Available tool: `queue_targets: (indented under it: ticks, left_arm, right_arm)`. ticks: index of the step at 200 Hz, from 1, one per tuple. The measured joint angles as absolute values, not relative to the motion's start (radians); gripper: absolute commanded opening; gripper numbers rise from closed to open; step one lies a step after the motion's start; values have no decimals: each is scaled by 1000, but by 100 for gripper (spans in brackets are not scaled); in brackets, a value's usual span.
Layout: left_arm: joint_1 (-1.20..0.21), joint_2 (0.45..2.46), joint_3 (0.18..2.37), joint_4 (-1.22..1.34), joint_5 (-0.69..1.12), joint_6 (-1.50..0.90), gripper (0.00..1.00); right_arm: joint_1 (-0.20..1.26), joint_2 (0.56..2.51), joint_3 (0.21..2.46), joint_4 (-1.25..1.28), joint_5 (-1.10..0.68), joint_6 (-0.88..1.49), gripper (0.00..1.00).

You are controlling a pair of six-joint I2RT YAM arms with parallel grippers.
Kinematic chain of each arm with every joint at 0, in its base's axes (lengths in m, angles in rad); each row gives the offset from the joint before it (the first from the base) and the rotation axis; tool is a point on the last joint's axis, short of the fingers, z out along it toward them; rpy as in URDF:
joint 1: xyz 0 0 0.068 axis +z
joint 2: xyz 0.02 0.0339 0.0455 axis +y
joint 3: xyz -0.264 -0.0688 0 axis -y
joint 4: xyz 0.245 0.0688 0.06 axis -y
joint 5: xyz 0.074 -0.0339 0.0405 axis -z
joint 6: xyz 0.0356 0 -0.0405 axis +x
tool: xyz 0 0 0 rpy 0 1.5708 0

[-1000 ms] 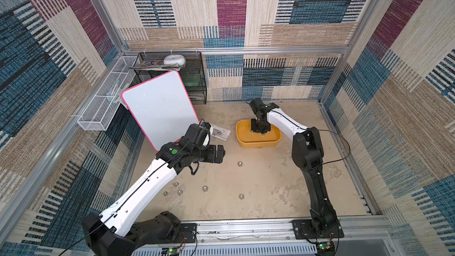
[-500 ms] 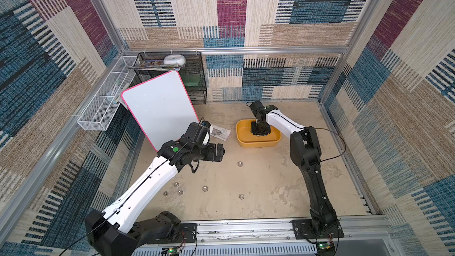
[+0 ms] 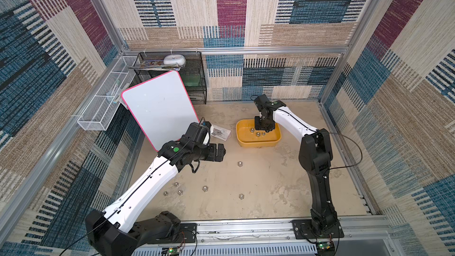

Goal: Put the nuts on the desktop into the storage box
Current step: Place the nut in the storage box, then pick up the nut from the center of the board.

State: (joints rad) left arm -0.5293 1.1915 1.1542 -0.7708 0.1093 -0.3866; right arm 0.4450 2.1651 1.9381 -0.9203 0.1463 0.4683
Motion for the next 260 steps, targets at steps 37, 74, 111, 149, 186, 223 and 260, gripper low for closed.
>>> queue_targets:
  ticks: [37, 74, 111, 149, 186, 223, 260]
  left_arm:
    - [-530, 1192, 1133, -759, 132, -393, 100]
    - [-530, 1197, 1113, -738, 153, -405, 100]
    - [-529, 1191, 1076, -727, 152, -417, 100]
    - [-529, 1159, 1058, -735, 144, -433, 100]
    - [-528, 1093, 1028, -763, 123, -448, 100]
    - [-527, 1014, 995, -801, 101, -476, 100]
    - [-527, 948, 975, -830, 97, -498, 100]
  right_arm:
    - [441, 2019, 1767, -912, 157, 482, 46]
    - [441, 1881, 1606, -894, 160, 503, 46]
    - [474, 1784, 1485, -884, 159, 531, 46]
    - [580, 1777, 1449, -875, 155, 571, 47]
    - [682, 1827, 1458, -845, 136, 614, 47]
    - [775, 1885, 1462, -805, 112, 664, 48]
    - [836, 1967, 1498, -783, 91, 703, 48]
